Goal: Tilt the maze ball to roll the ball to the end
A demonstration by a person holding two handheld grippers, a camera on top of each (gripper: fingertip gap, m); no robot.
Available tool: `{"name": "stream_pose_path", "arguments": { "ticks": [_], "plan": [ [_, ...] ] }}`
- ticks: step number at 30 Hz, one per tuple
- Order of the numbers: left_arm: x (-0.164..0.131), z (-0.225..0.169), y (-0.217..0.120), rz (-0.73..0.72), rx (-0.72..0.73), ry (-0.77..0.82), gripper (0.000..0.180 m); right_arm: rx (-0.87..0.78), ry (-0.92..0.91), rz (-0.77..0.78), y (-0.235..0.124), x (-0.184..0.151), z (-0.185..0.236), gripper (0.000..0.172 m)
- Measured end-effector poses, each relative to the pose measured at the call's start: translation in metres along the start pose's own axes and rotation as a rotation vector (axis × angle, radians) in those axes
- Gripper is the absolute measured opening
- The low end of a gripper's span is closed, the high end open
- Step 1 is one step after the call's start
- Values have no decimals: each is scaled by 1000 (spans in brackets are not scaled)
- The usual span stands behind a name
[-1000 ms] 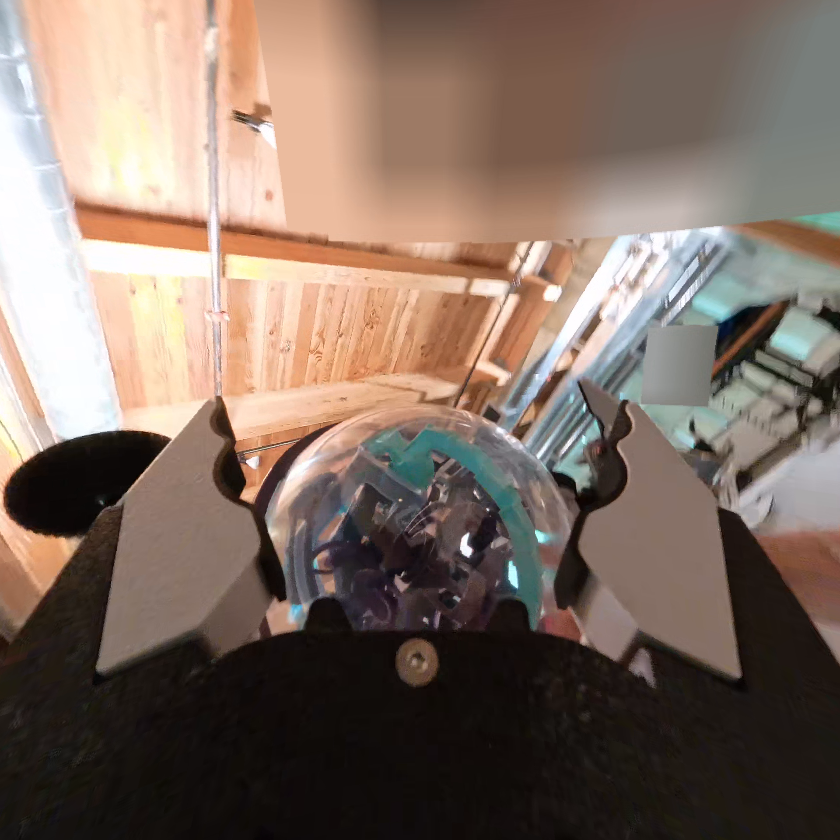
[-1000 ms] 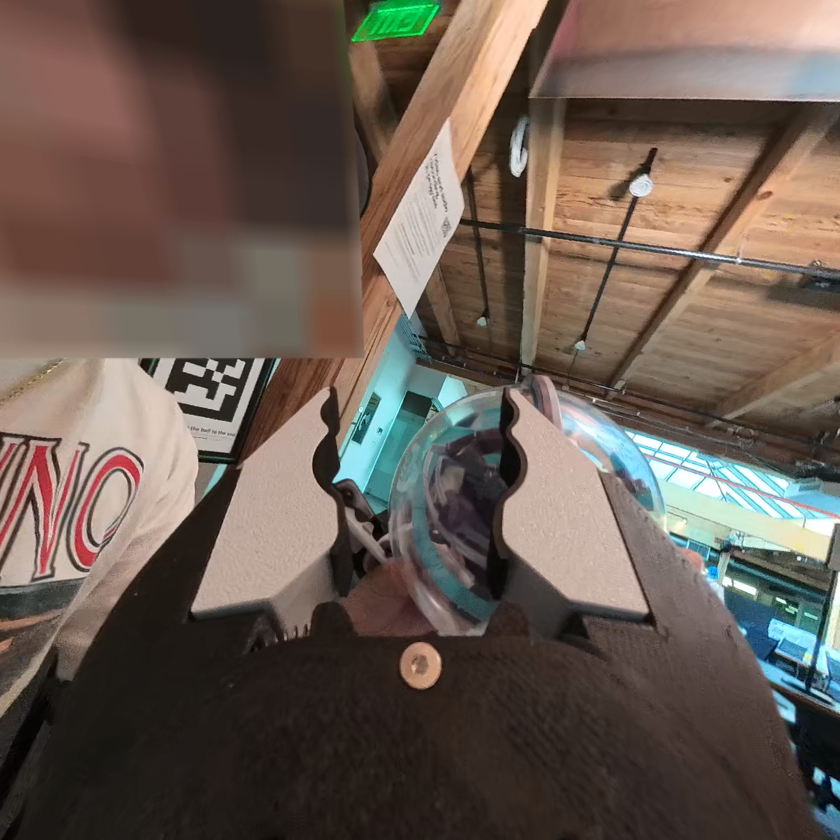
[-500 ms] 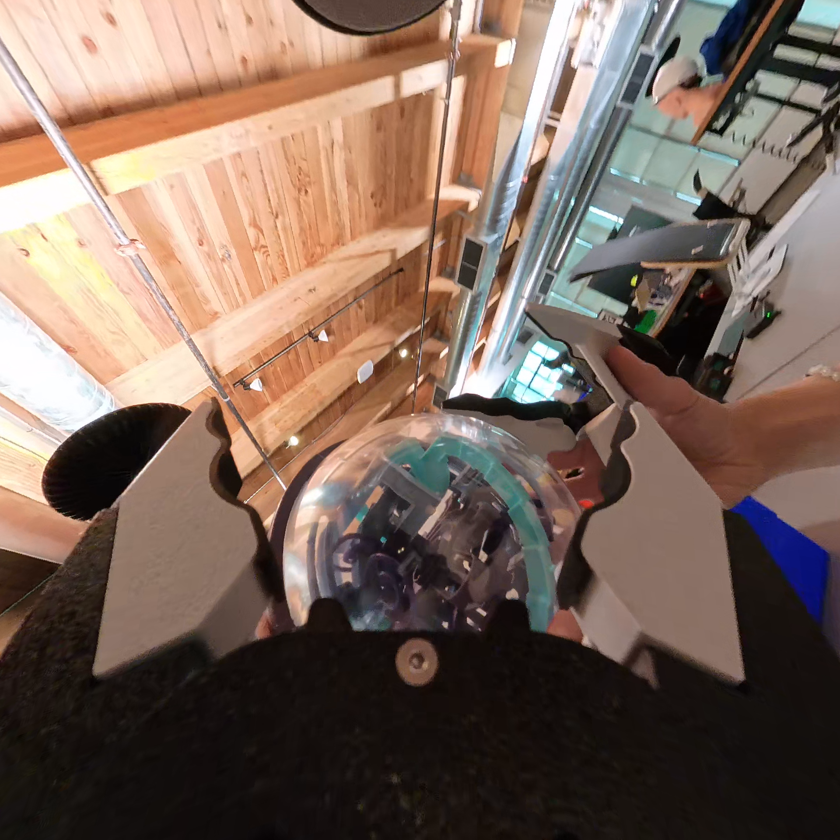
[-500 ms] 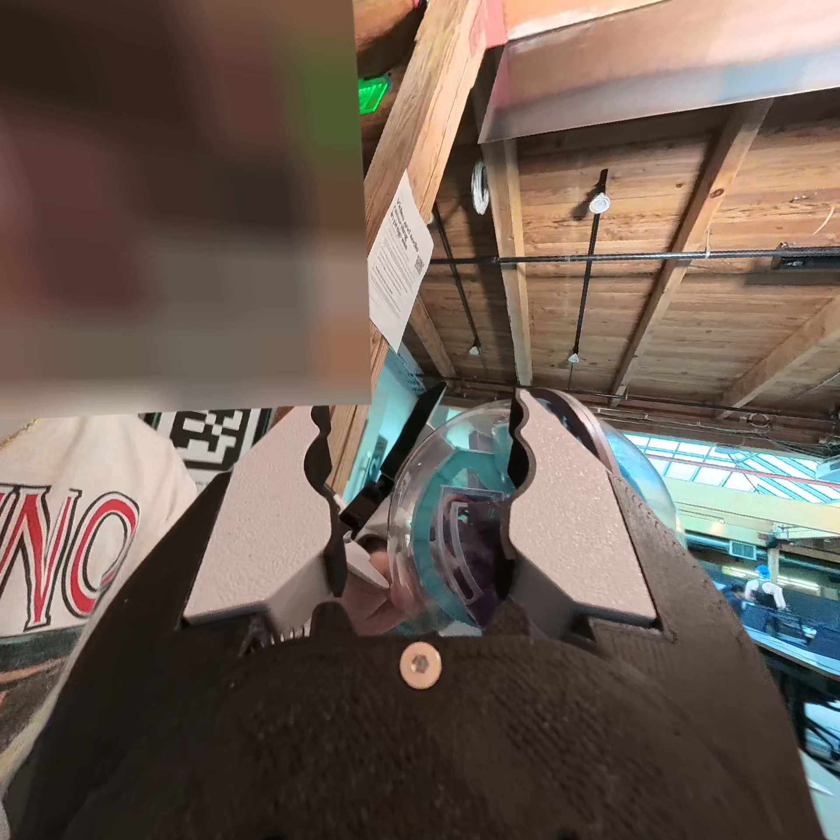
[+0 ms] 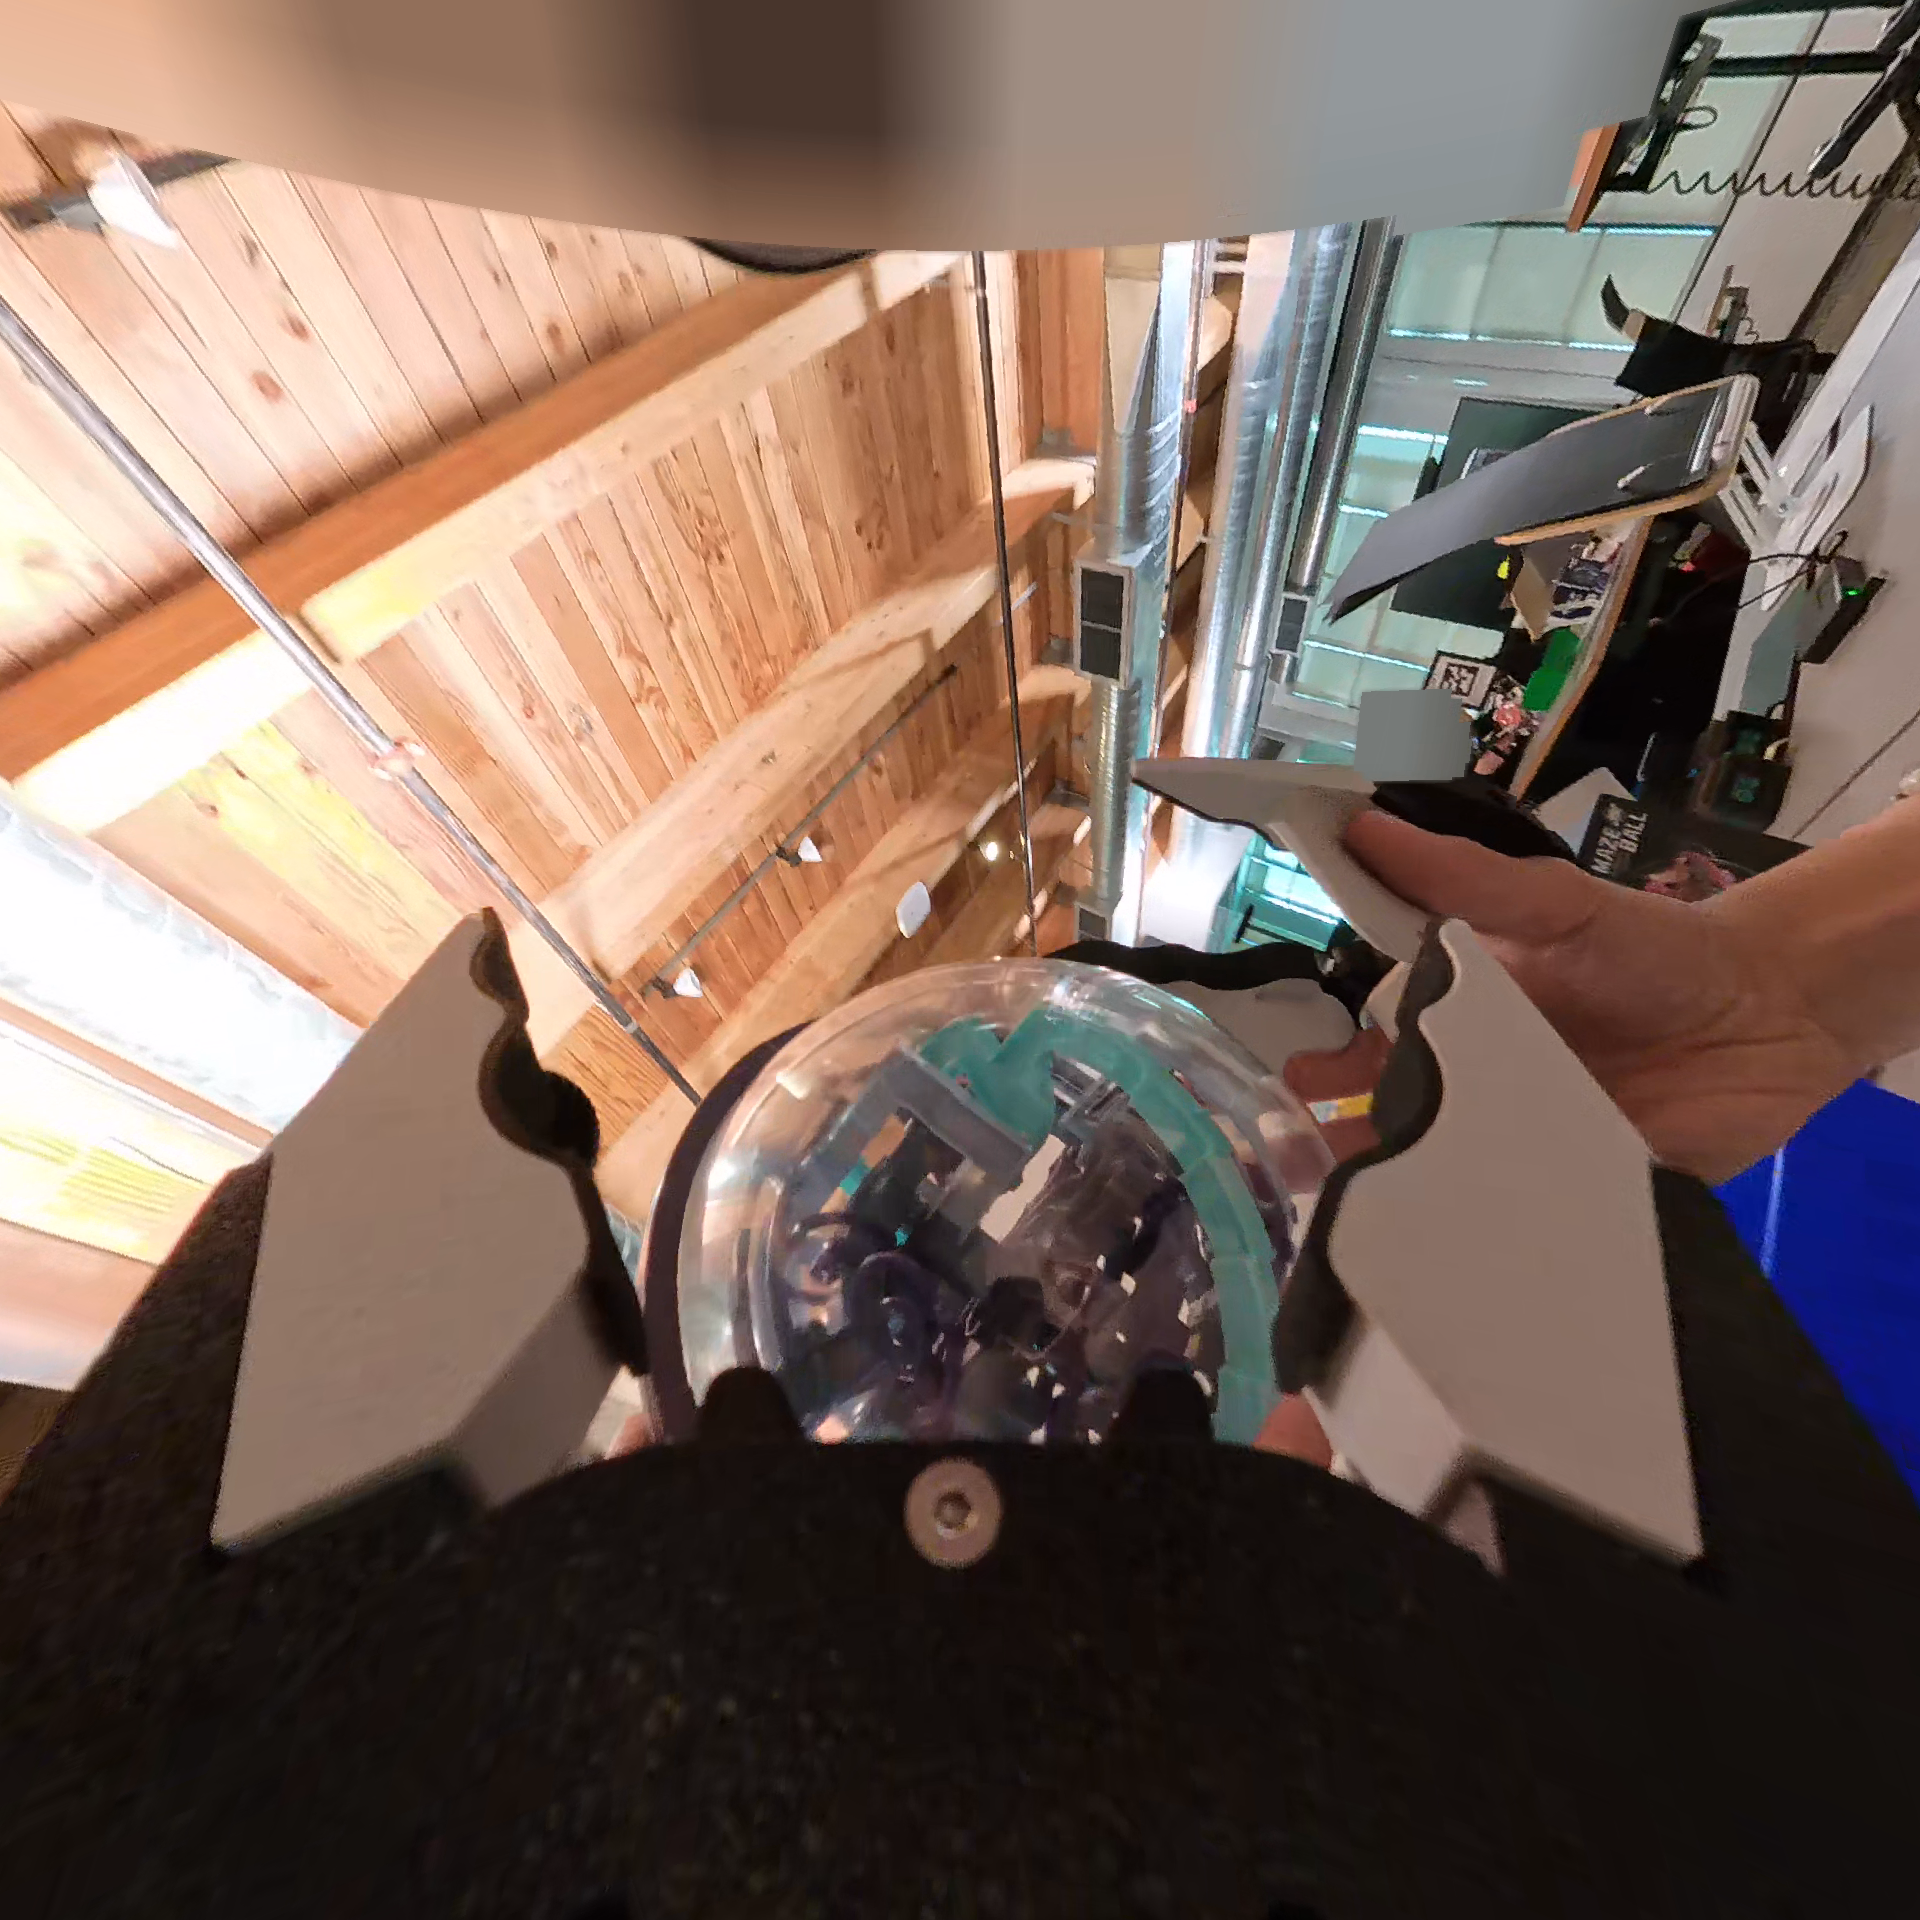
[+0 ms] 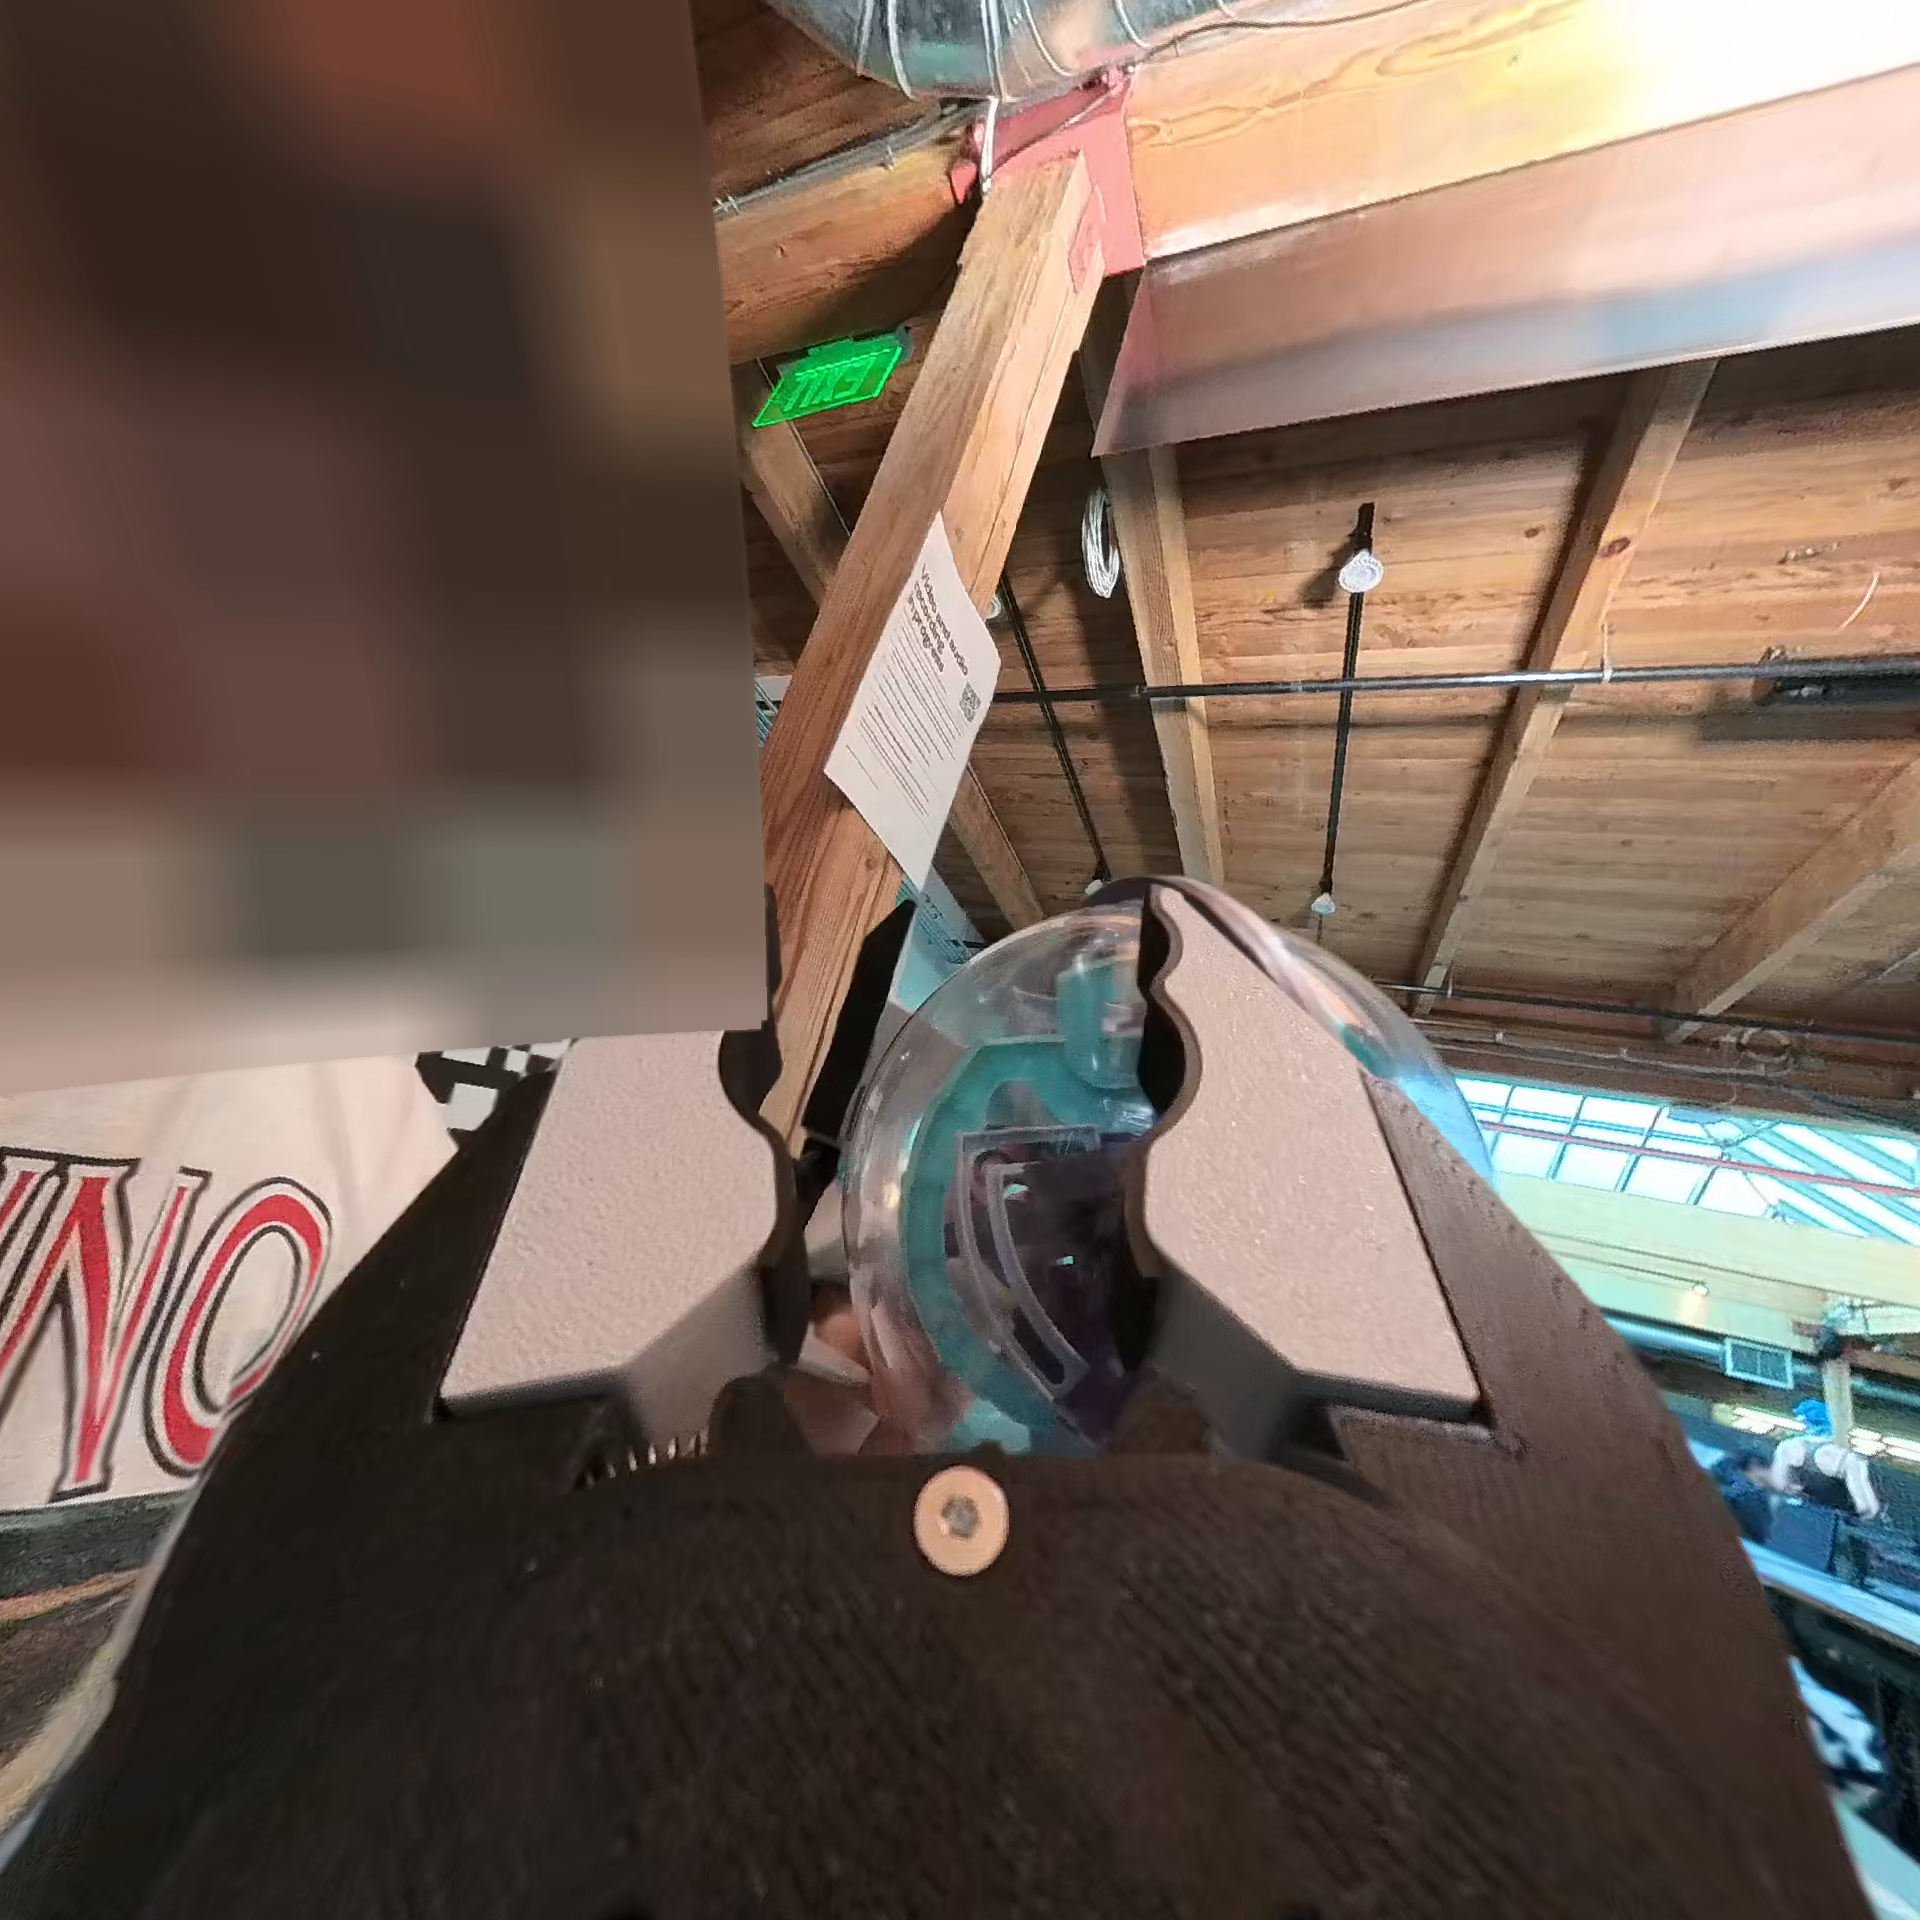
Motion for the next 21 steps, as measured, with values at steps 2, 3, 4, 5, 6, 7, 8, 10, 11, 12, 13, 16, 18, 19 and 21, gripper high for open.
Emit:
{"name": "stream_pose_path", "arguments": {
  "ticks": [2, 3, 4, 5, 6, 7, 8, 10, 11, 12, 13, 16, 18, 19, 21],
  "plan": [
    [3, -2, 0, -27, 12, 29, 157, 3, -37, 3, 3, 4, 4, 68],
    [5, -1, 0, -39, 27, 31, 157, 6, -58, 7, 5, 6, 7, 68],
    [6, 0, -1, -52, 40, 30, 157, 12, -82, 16, 8, 7, 10, 70],
    [8, 1, -2, -68, 50, 29, 157, 23, -104, 26, 10, 7, 14, 69],
    [11, 2, -3, -91, 61, 32, 157, 36, -121, 34, 12, 8, 19, 68],
    [15, 4, -5, -117, 74, 31, 157, 48, -133, 38, 14, 8, 22, 68],
    [19, 7, -7, -139, 87, 27, 157, 59, -142, 40, 15, 9, 26, 69],
    [26, 9, -9, -164, 94, 28, 157, 70, -150, 39, 16, 9, 29, 69],
    [27, 9, -9, -164, 92, 32, 157, 67, -147, 36, 16, 9, 28, 68],
    [28, 9, -9, -163, 91, 39, 157, 61, -138, 27, 15, 10, 26, 70],
    [28, 7, -8, -162, 82, 46, 157, 52, -128, 18, 14, 10, 24, 70],
    [23, 5, -6, -137, 65, 36, 157, 24, -116, 15, 12, 9, 17, 71],
    [20, 5, -4, -111, 59, 22, 157, -1, -122, 24, 11, 5, 13, 72],
    [17, 6, -3, -90, 54, 15, 157, -25, -117, 27, 10, 4, 9, 72],
    [11, 8, 0, -28, 62, -2, 157, -87, -87, 40, 10, -2, -1, 74]
  ]
}}
Point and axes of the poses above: each gripper's, where its closed fingertips meet, y out along the fingers, x out of its top, z = x × y across the jaws, the point moved 3 cm from there along -y, back along the fingers, and after that the axes turned 6 degrees about -x, right-handed, at the moved point
